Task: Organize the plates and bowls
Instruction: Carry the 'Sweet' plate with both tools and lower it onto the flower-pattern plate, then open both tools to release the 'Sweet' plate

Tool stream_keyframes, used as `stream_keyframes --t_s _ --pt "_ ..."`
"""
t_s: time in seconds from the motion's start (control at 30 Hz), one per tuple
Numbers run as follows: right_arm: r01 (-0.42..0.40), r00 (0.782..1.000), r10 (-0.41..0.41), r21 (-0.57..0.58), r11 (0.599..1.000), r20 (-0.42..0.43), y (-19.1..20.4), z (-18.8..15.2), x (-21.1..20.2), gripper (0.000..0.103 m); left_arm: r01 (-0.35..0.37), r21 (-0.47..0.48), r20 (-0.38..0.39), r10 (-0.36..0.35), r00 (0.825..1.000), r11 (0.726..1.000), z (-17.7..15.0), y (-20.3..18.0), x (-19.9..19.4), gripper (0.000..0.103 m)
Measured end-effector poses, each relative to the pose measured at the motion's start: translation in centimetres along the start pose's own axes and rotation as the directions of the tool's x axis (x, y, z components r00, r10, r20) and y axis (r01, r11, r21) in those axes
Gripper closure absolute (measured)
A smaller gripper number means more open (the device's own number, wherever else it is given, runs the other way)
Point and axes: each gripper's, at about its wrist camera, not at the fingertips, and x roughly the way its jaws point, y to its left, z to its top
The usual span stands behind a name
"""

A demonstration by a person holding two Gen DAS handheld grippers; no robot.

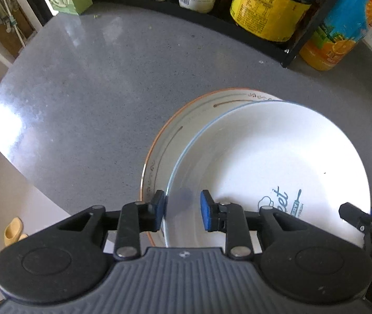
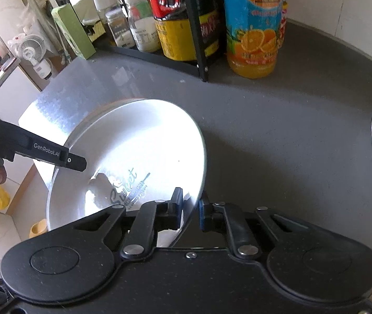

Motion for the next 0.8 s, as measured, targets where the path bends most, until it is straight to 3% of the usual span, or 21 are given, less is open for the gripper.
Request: stream_keyframes --t_s 0.23,0.4,0.57,0.63,0.8 --pt "-0.006 1.000 0.006 0.022 1.000 -0.010 -0.3 0.2 0.3 0.091 0.005 -0.020 0.022 -0.005 1.000 1.000 0.4 0.6 -1.2 0.076" --pt "0.003 0.999 -0.002 0.044 0.999 -0.033 -0.3 0.2 1.3 0.088 -0.016 -0.033 0.038 0.017 0.999 0.999 0.4 1.4 -1.9 0.058" --pt "0.026 0.999 -0.025 0.022 0.999 -0.034 0.2 0.3 1.8 0.086 -0.042 -0.046 0.011 0.042 0.999 0.998 0.3 2.1 -0.7 0.055" --pt "0.041 0.998 -0.041 0.015 0.999 -0.041 0.3 0.4 2.1 0.076 -0.046 -0.045 0.002 0.046 0.999 0.998 0.2 2.3 -0.2 0.054" --pt "0.052 0.997 -0.051 0.012 0.999 -0.059 0.4 0.5 2.8 0.069 -0.044 -0.047 0.005 0.045 0.999 0.998 0.4 2.9 0.6 0.046"
